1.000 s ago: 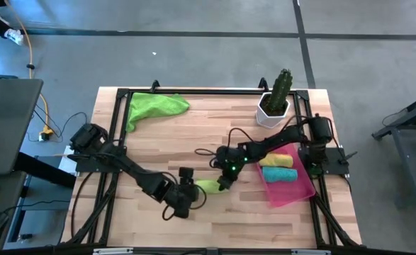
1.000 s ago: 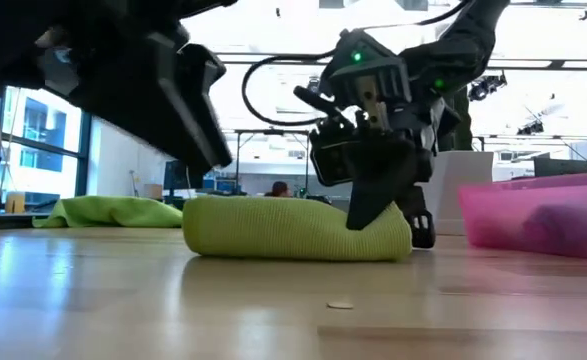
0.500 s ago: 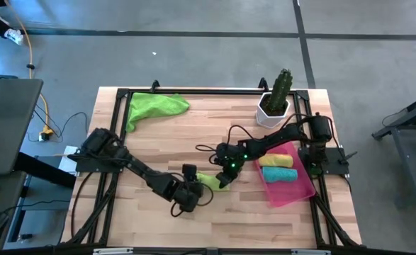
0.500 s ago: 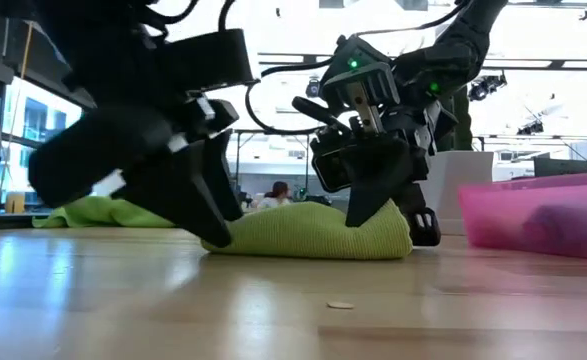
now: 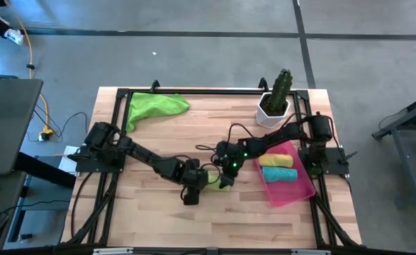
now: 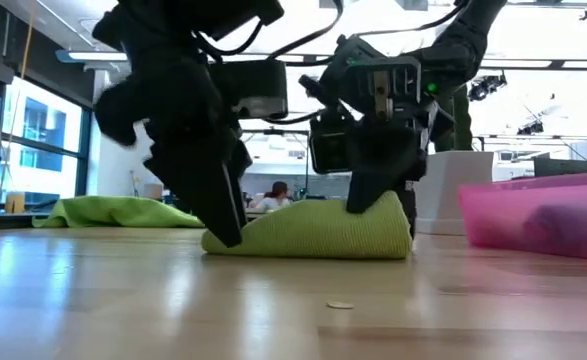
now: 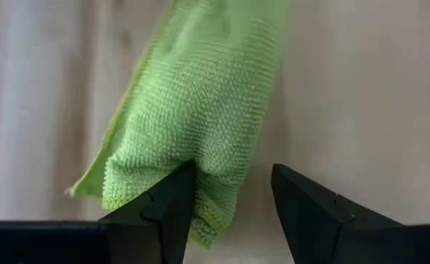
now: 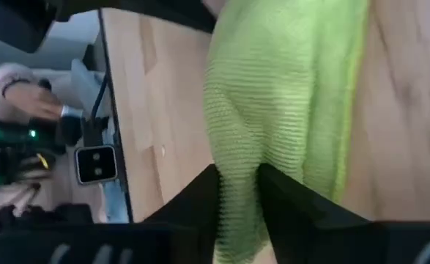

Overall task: Roll microfiber towels into tight, uniform cylinder then place into a basket
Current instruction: Roll the bottom light green microfiber towel, then put the bottom light green microfiber towel in the pink bin

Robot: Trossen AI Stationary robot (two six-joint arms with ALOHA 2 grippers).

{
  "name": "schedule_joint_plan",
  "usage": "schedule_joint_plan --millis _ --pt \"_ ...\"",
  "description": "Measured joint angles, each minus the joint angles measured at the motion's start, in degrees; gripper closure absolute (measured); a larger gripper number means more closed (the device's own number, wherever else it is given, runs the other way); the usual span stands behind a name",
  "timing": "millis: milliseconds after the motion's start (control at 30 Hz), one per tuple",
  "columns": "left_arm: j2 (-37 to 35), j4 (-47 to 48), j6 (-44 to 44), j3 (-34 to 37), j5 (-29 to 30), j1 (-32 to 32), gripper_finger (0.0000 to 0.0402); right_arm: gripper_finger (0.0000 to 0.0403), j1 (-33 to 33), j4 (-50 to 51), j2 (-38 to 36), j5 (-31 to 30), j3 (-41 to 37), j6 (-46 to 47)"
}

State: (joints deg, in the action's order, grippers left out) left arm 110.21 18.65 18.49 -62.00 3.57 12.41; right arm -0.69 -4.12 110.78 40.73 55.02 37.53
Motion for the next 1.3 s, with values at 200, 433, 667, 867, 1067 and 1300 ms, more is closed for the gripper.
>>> schedule_joint_plan --millis 200,433,667,867,1067,1300 --pt "-0.1 -0.1 6.2 0.0 -11.2 -0.2 0.0229 0.0279 1.8 2.3 -4.7 -0.4 0.0 -10.5" --pt "0.0 -1.2 11.4 0.1 -14.0 -0.9 0.0229 0.0278 -3.6 2.5 -12.8 -13.8 0.1 -32.1" --pt "0.1 -2.6 12.9 0.4 -18.3 -3.5 0.0229 0.0277 -16.2 1.6 -13.1 -40.0 0.1 -42.5" --pt "0.3 -3.4 15.1 0.4 -20.4 -5.7 0.0229 0.0277 -22.8 0.5 -12.6 -47.9 0.1 -42.5" --pt "0.4 -5.0 15.6 0.5 -21.4 -7.0 0.0229 0.0277 -26.2 -2.6 -12.0 -51.4 0.1 -42.5" --pt "0.5 -6.6 18.1 0.5 -21.9 -7.4 0.0229 0.0276 -26.0 -5.1 -7.4 -52.8 0.1 -37.5"
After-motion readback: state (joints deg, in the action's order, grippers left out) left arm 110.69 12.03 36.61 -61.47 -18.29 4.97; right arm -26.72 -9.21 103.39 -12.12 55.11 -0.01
